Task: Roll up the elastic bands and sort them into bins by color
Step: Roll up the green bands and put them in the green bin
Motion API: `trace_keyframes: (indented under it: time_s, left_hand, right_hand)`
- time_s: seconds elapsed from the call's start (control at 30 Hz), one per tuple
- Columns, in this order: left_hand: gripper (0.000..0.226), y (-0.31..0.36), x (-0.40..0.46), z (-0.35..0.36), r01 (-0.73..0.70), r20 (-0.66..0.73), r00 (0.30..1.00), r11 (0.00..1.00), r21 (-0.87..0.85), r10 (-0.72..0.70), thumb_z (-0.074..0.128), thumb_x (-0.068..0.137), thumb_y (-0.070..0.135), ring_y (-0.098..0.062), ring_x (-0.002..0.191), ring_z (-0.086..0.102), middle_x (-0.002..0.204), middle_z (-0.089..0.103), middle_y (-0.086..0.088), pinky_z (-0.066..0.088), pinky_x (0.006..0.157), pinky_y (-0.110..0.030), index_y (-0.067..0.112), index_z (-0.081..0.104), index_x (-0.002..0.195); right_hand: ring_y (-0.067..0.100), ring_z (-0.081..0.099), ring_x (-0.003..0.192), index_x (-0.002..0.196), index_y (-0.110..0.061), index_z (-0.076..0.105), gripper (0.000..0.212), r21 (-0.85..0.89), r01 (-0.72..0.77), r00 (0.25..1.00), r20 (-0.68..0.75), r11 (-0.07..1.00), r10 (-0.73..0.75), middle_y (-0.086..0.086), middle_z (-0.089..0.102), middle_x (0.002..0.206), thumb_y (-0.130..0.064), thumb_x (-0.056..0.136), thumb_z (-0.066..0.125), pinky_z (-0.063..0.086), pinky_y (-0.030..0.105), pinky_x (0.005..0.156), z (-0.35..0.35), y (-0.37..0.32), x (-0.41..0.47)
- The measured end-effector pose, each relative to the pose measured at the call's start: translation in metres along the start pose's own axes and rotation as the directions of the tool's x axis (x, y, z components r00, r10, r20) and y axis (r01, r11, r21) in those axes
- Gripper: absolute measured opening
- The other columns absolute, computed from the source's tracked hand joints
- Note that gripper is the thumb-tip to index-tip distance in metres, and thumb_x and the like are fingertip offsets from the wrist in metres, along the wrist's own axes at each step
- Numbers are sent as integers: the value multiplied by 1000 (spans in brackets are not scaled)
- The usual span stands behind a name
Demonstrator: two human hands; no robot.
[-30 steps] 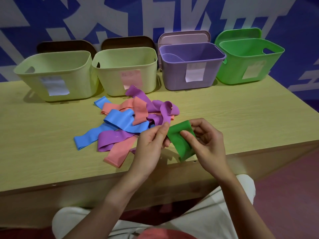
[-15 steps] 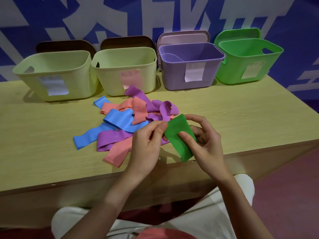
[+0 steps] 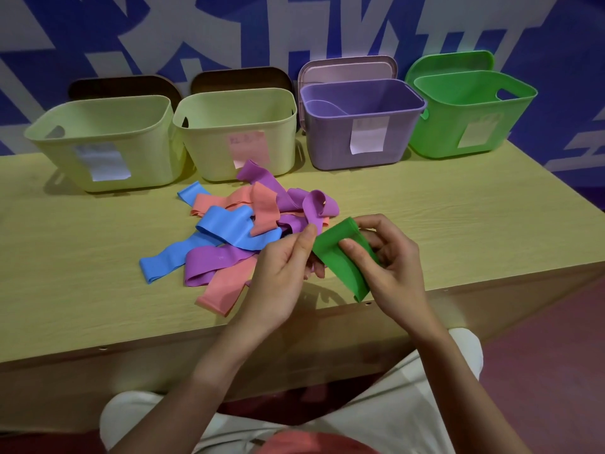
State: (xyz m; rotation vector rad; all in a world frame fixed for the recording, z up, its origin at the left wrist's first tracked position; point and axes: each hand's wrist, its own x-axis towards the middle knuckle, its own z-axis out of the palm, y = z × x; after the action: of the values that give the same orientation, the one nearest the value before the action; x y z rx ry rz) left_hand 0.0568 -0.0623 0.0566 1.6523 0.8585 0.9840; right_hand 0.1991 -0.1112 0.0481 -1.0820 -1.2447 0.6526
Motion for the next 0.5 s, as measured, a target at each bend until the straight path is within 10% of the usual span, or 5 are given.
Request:
trace_keyframes:
  time_s: [0.27,0.5]
  left_hand:
    - [22,-8,-1,-5,-236,-33,964,904,357,264,53,93,28,-2,71,52,75,54,17,39,64,-16,10,64,98]
    - [31,3,0,-3,-34,39,999,995,-92,38,42,95,33,-2,52,39,55,45,10,32,53,-16,28,58,68]
  right_hand:
    - [7,66,71,101,-14,60,14,20,-50,999,20,999,50,6,72,83,-12,88,64,48,18,61,0,3,4]
    - [35,63,72,111,-25,65,26,15,-5,999,42,1000,5,24,65,82,-21,85,68,50,43,62,-5,5,5]
